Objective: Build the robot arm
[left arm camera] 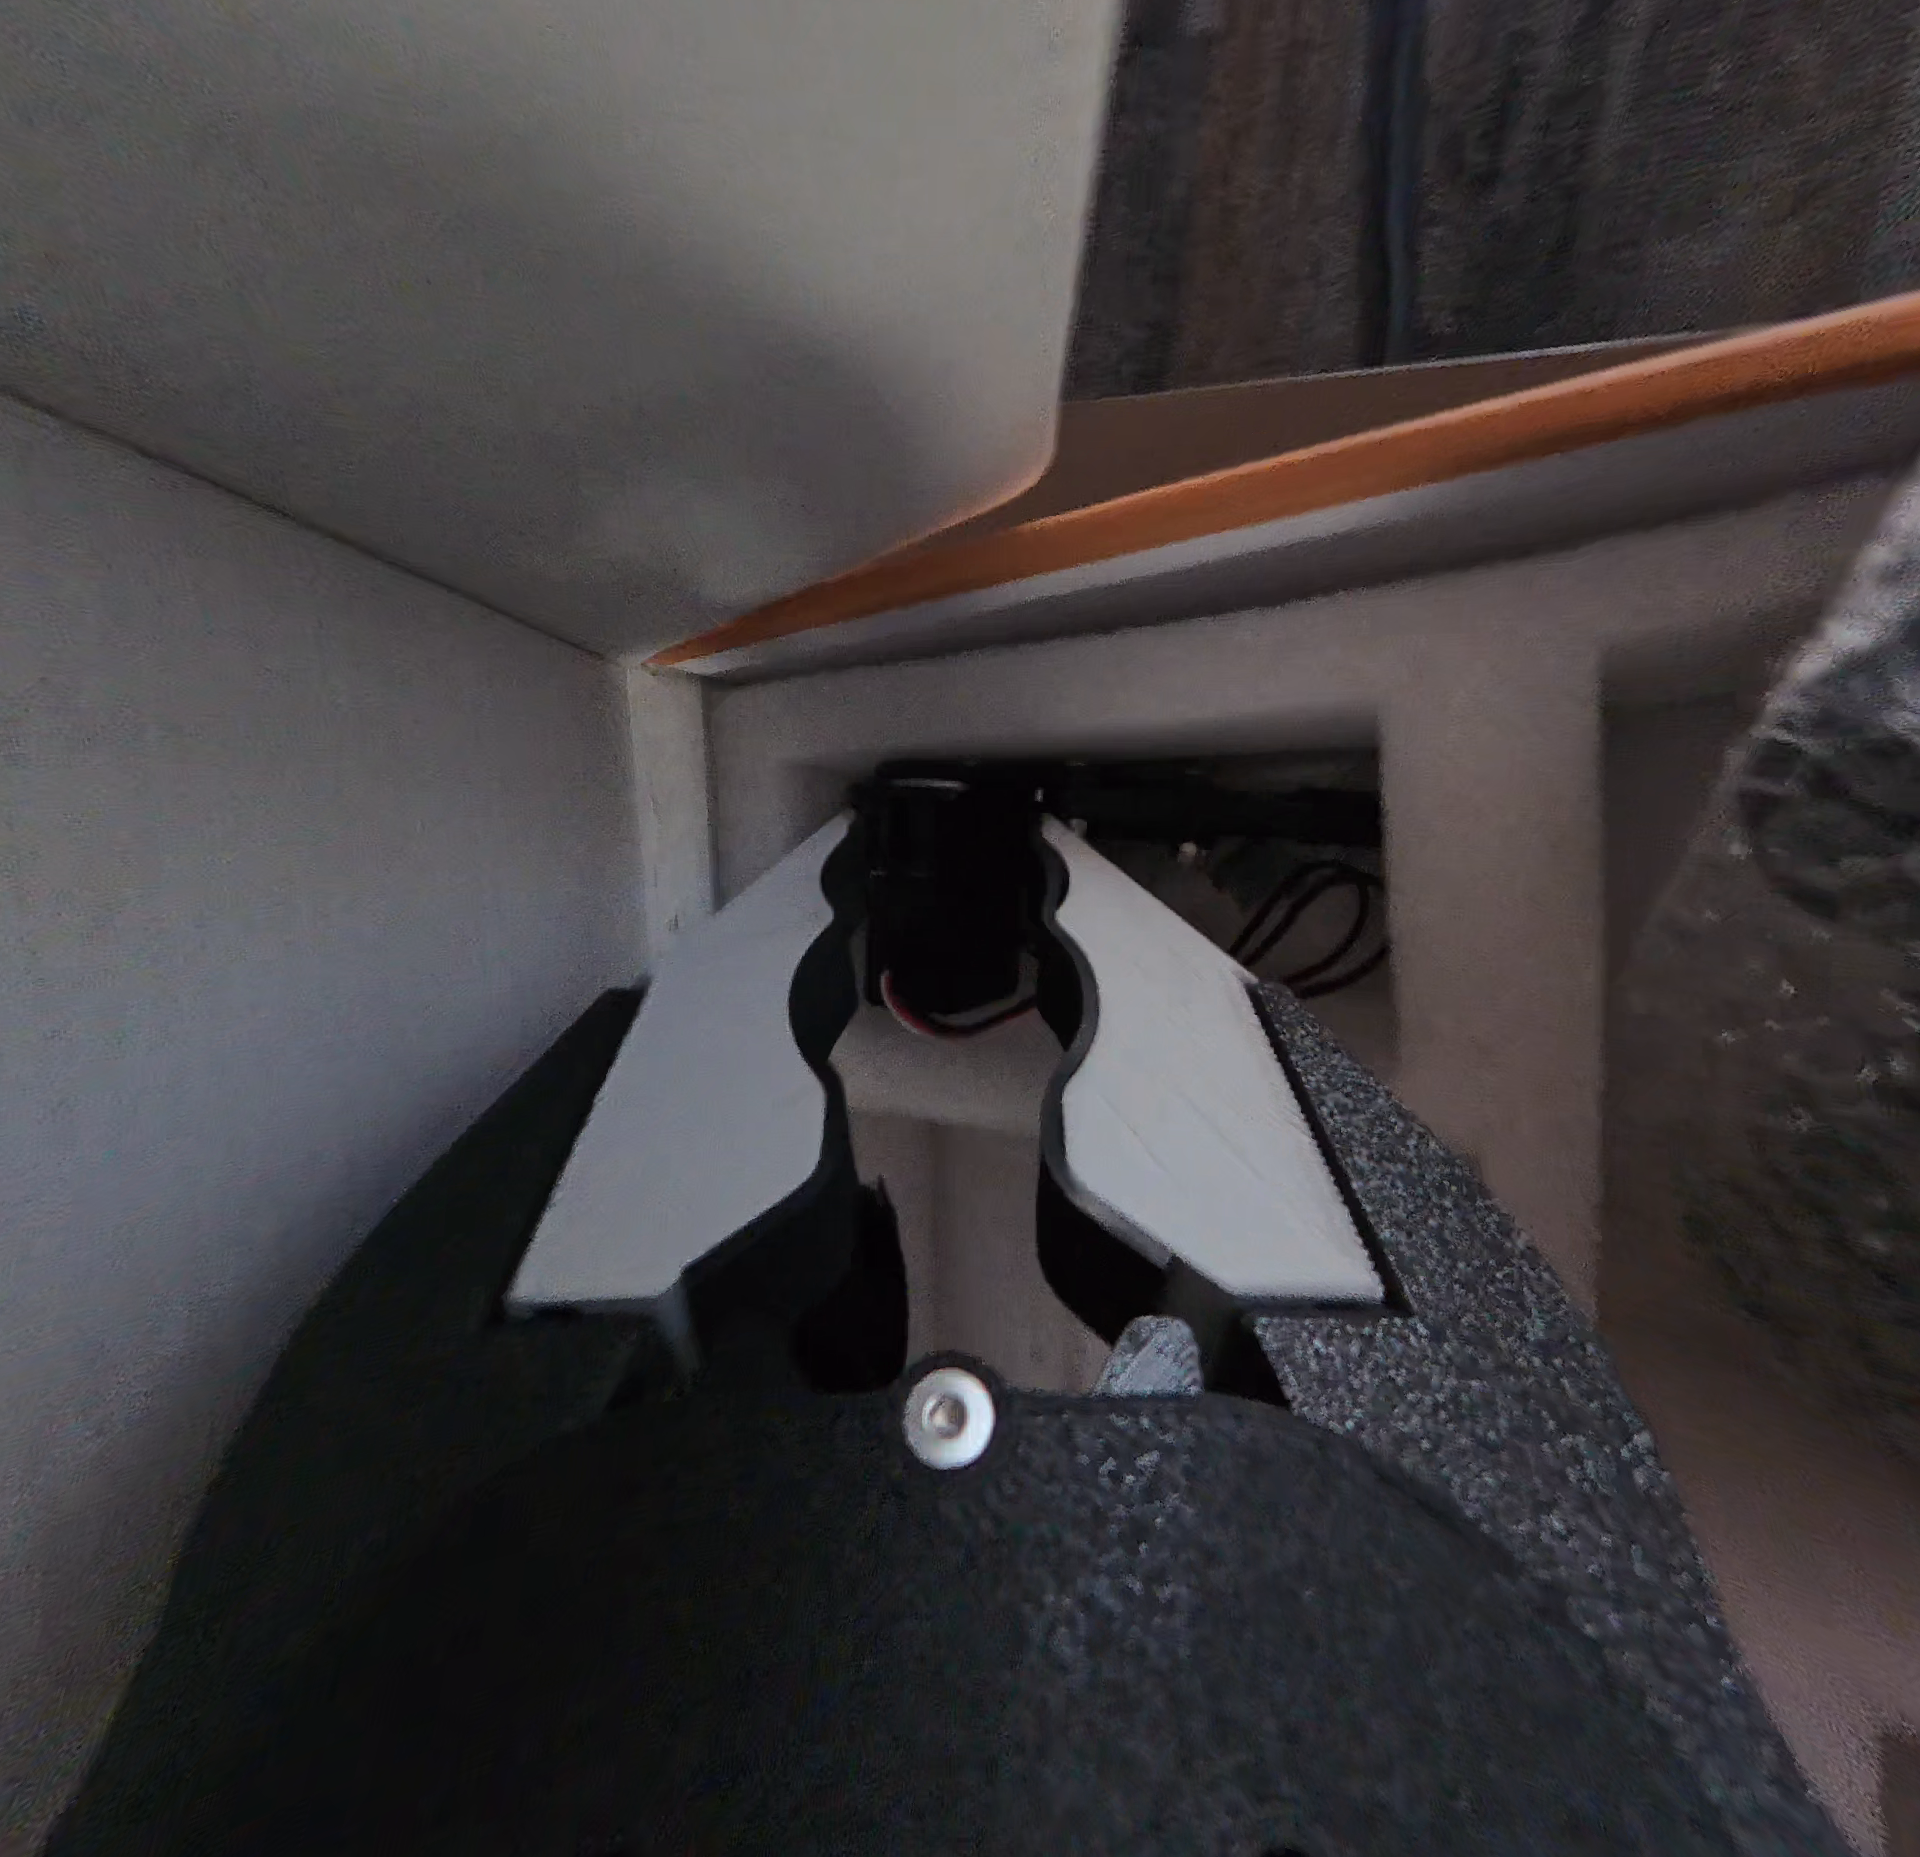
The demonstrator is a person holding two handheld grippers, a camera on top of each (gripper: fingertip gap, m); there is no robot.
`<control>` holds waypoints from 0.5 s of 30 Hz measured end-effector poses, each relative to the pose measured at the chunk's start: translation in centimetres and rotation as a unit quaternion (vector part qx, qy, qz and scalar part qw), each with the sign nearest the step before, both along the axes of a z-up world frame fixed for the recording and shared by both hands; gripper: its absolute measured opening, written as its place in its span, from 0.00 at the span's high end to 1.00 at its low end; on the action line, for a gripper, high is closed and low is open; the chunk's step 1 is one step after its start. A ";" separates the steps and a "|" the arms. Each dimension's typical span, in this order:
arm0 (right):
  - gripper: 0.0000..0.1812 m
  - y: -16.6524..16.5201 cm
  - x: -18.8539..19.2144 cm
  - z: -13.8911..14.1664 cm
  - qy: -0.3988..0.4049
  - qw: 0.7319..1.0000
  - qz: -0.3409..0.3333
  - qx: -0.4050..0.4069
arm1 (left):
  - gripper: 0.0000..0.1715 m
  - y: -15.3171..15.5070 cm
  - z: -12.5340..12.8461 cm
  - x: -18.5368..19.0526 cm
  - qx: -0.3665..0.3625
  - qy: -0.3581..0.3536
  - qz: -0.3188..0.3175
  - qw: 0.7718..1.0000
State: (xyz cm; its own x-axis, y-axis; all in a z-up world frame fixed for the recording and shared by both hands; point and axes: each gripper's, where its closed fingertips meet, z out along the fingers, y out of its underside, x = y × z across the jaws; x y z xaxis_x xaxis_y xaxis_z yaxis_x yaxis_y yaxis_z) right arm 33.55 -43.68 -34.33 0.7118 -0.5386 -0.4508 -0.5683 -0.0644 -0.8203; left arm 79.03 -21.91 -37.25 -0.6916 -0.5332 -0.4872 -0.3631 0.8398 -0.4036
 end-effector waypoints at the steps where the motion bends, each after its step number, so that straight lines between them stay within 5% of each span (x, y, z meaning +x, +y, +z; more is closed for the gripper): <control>1: 0.82 0.1 0.2 0.1 0.001 1.000 0.010 0.004 | 0.82 -0.1 -0.2 0.2 -0.012 0.015 -0.001 1.000; 8: 0.82 0.0 0.2 -0.3 -0.002 0.996 0.092 -0.008 | 0.82 0.8 -1.0 0.1 0.015 0.104 0.019 0.994; 15: 0.82 -0.6 0.0 -0.3 0.001 0.992 0.123 -0.006 | 0.86 1.3 -1.2 0.5 0.069 0.060 0.016 0.996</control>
State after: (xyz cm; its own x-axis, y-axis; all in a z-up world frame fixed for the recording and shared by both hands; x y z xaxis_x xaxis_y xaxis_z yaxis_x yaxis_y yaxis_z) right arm 33.52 -44.32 -34.59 0.8213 -0.3543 -0.4472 -0.5359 -0.2102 -0.8177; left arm 79.53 -20.64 -38.43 -0.7327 -0.4897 -0.4726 -0.4292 0.8714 -0.2376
